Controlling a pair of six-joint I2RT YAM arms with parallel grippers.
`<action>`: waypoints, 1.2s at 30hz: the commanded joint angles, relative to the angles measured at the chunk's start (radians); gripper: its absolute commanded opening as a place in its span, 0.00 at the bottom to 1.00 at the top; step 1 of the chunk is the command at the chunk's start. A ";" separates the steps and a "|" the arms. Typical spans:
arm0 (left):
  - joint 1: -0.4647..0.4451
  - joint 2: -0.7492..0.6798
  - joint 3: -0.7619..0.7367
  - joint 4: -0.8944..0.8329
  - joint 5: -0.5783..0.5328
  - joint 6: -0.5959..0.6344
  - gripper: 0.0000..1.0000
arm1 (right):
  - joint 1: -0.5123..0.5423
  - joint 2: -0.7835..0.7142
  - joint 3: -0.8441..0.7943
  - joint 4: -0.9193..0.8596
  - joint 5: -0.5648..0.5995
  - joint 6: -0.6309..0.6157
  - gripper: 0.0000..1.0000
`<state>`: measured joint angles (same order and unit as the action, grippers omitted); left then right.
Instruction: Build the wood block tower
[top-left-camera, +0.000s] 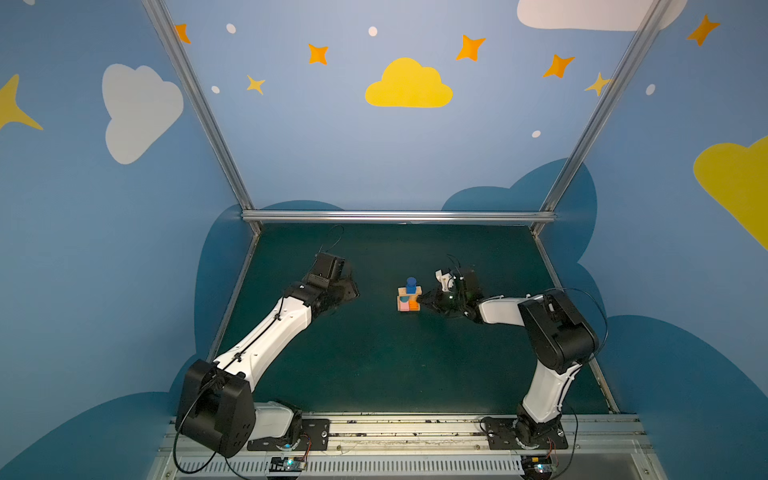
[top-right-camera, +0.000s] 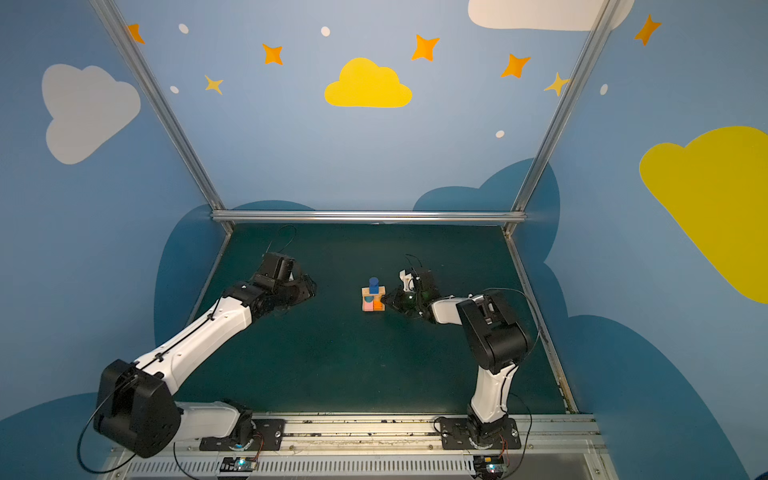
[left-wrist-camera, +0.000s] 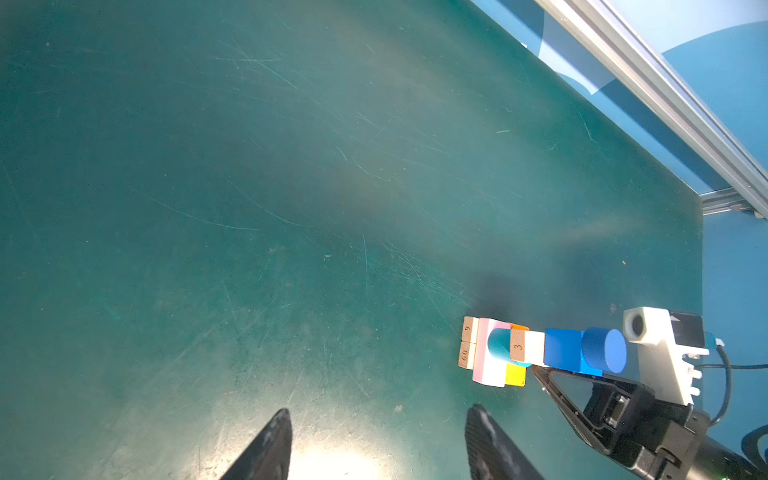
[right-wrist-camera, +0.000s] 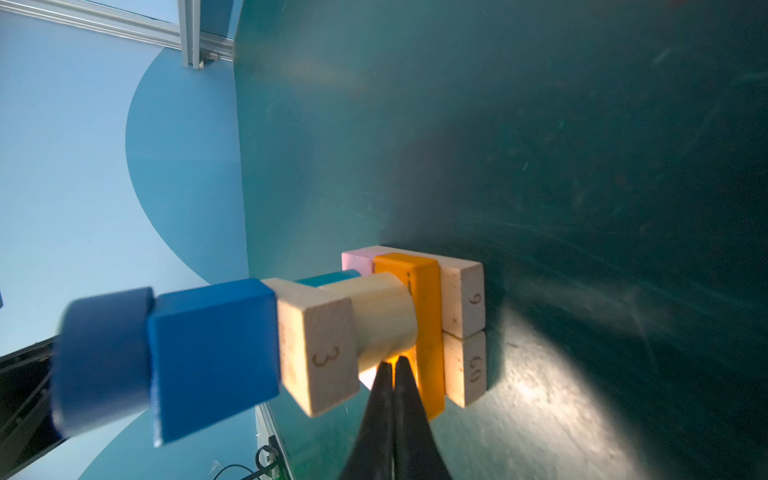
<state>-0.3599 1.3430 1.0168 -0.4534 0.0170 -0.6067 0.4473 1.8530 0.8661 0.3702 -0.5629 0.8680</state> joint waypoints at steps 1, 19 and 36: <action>0.005 -0.005 -0.009 -0.012 -0.009 0.011 0.66 | 0.006 0.002 0.014 -0.001 -0.006 0.000 0.00; 0.005 -0.036 0.001 -0.024 -0.017 0.020 0.66 | 0.010 -0.220 -0.068 -0.215 0.062 -0.076 0.00; 0.008 -0.256 -0.041 -0.105 -0.197 0.122 0.68 | -0.033 -0.842 -0.052 -0.739 0.394 -0.316 0.00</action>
<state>-0.3584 1.1252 0.9932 -0.5251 -0.1028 -0.5373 0.4236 1.0534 0.7860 -0.2352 -0.2592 0.6235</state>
